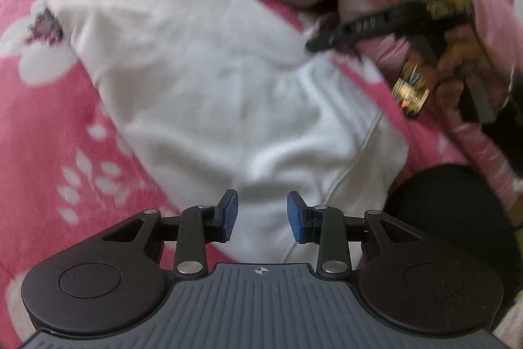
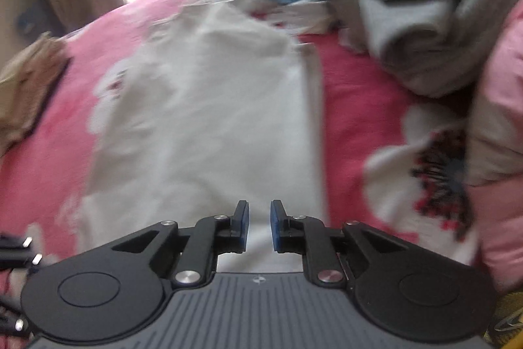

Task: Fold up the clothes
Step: 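Move both open grippers along the sweatshirt strip to its collar end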

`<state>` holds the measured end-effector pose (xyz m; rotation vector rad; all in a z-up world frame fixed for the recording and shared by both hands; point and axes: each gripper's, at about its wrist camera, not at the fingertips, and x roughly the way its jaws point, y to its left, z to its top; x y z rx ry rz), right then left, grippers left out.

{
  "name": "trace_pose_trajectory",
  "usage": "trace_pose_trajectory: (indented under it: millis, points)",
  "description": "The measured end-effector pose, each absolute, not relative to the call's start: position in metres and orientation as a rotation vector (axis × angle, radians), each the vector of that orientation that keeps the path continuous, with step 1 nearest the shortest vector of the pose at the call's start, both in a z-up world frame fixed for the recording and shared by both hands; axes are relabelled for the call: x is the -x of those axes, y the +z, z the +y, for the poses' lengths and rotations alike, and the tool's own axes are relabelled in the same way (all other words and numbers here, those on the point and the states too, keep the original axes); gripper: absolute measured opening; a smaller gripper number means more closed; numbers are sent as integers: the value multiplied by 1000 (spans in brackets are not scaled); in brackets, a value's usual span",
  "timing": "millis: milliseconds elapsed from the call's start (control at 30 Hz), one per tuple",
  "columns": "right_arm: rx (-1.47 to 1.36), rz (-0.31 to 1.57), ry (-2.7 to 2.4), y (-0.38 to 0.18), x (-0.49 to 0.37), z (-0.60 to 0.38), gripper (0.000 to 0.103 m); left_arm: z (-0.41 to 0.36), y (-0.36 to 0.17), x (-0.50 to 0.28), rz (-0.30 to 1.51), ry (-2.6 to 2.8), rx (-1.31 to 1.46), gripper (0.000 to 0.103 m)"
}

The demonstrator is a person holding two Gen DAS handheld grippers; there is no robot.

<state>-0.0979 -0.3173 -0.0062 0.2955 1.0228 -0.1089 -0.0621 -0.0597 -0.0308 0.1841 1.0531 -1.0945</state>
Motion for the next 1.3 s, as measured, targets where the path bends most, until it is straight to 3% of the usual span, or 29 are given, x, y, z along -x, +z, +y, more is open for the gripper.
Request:
trace_pose_trajectory:
  millis: [267,567,767,833,1033,1300]
  points:
    - [-307,1102,-139,-32,97,-311,13,-84,-56,62,1087,-1105,-232,33]
    - [-308,1015,-157,-9,101,-323,17,-56,-38,68,1093,-1117,-208,33]
    - [-312,1022,-142,-26,77,-328,17,-75,-38,41,1060,-1083,-137,33]
    - [-289,1043,-201,-35,72,-336,10,-76,-50,37,1091,-1067,-131,33]
    - [-362,960,-219,-13,64,-352,17,-62,-49,31,1110,-1066,-89,33]
    - [-364,969,-232,-39,3,-353,16,-61,-55,-1,1118,-1008,1,33]
